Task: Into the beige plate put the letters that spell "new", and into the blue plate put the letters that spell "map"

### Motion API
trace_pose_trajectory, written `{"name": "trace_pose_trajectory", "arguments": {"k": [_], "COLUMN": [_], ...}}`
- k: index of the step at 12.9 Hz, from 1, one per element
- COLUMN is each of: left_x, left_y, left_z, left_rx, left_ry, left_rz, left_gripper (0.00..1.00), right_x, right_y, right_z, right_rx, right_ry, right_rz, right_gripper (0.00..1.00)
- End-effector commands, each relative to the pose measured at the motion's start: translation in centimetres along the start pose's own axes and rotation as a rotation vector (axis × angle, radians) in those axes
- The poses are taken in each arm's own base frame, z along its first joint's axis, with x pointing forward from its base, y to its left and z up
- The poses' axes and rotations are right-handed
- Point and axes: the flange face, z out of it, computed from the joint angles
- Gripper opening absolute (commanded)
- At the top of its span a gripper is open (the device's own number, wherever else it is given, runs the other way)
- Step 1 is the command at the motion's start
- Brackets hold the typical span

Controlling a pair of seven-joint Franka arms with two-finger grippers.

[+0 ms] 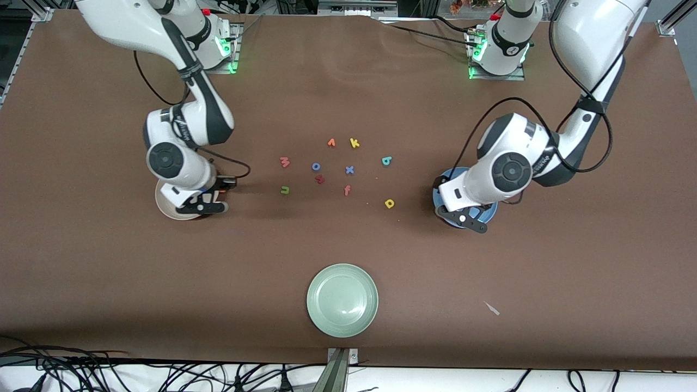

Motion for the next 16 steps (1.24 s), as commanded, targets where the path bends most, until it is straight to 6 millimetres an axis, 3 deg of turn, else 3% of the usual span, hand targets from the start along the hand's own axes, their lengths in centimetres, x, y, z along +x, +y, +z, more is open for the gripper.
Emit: {"name": "trace_pose_trajectory", "arguments": {"k": [1,2,3,4,6,9,12,14,16], "left_x": [0.7,1.8,2.6,3.0,4.4,4.7,4.5,4.4,3.8], "left_y": [1.5,1.8,3.3,4.6,8.6,11.4,12.2,12.7,14.2], "left_z": [0.5,0.4,1.0,3.4,4.8,7.0,9.7,10.2,12.4], "left_rx": [-0.023,-0.038,-0.049,-0.052,-0.130,-0.183,-0.180,-0.163,-0.126], "left_ry": [-0.023,-0.009,-0.012,-0.031,0.038,0.063,0.047,0.054,0.047], "left_rz": [-0.307,-0.396,-0.463,-0.533,-0.674,-0.711,-0.751,-0.722,-0.685], "left_gripper": [1.00,1.00,1.00,1.00,1.00,1.00,1.00,0.92,0.89], "right_x": [-0.1,-0.1,0.0,0.1,0.0,-0.5,0.1,0.7,1.3], "right_y": [2.8,3.5,4.1,4.5,3.6,-1.3,-6.2,-9.0,-11.6], "right_z": [0.1,0.5,0.9,1.1,0.3,-1.0,-2.4,-2.7,-2.7], "right_rx": [-0.009,-0.013,-0.011,-0.009,-0.006,0.012,0.059,0.081,0.092], "right_ry": [-0.017,-0.025,-0.030,-0.033,-0.029,-0.016,0.015,0.021,0.033], "right_rz": [-0.079,-0.084,-0.073,-0.053,-0.041,0.042,0.137,0.177,0.220], "right_gripper": [0.21,0.23,0.63,1.00,1.00,1.00,1.00,1.00,1.00]}}
